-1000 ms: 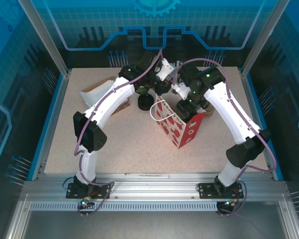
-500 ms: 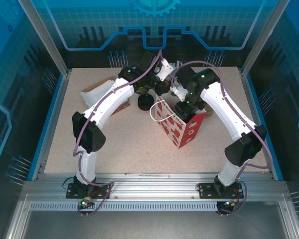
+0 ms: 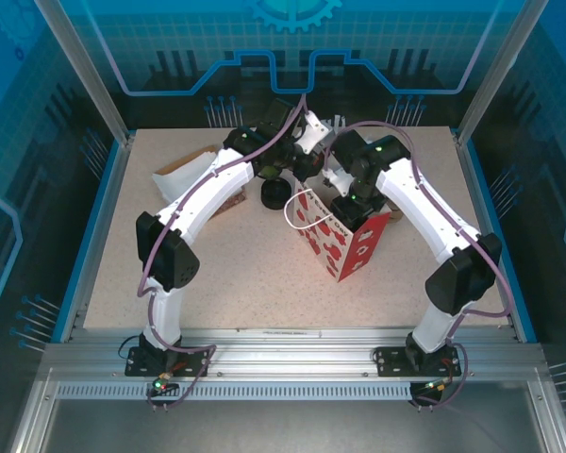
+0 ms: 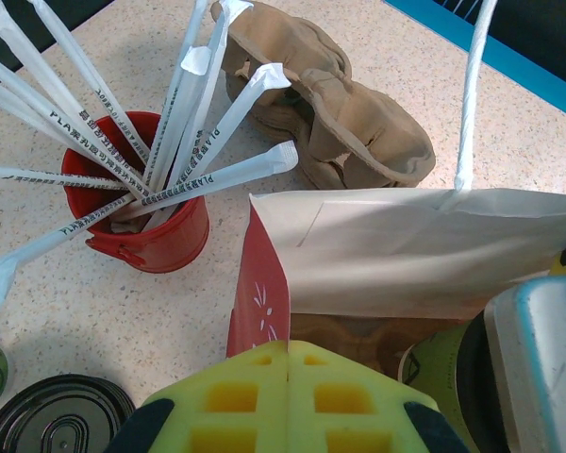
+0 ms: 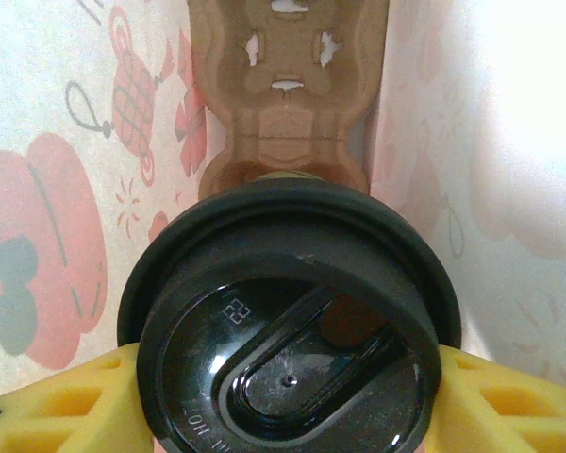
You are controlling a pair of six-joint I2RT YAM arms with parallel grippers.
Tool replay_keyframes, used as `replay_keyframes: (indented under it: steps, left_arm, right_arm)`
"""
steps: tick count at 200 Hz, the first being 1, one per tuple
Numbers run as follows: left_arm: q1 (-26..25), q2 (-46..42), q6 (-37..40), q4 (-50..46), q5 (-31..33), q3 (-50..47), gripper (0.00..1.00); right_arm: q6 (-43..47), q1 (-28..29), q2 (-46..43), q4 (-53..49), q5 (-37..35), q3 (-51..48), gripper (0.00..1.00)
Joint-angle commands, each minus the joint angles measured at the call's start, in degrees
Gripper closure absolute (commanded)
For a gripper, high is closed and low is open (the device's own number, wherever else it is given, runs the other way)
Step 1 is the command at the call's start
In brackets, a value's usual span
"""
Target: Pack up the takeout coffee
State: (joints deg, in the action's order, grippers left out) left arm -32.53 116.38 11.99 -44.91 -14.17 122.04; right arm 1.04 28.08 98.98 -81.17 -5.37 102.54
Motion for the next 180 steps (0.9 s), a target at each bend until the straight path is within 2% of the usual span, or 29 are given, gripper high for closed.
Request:
replay_keyframes:
  steps: [1,180]
  left_arm:
    - [-0.2,-1.9,-0.2,-0.9,0.8,-1.1,0.97]
    - [-0.2,-1.9,-0.3,-0.3,1.3,-1.7,0.97]
  right_arm:
    - [-0.9,-0.7,1.2,1.0,1.5,-1.1,0.63]
    - [-0.3,-0.8,0.3,3.6,0.9,-5.2,0.64]
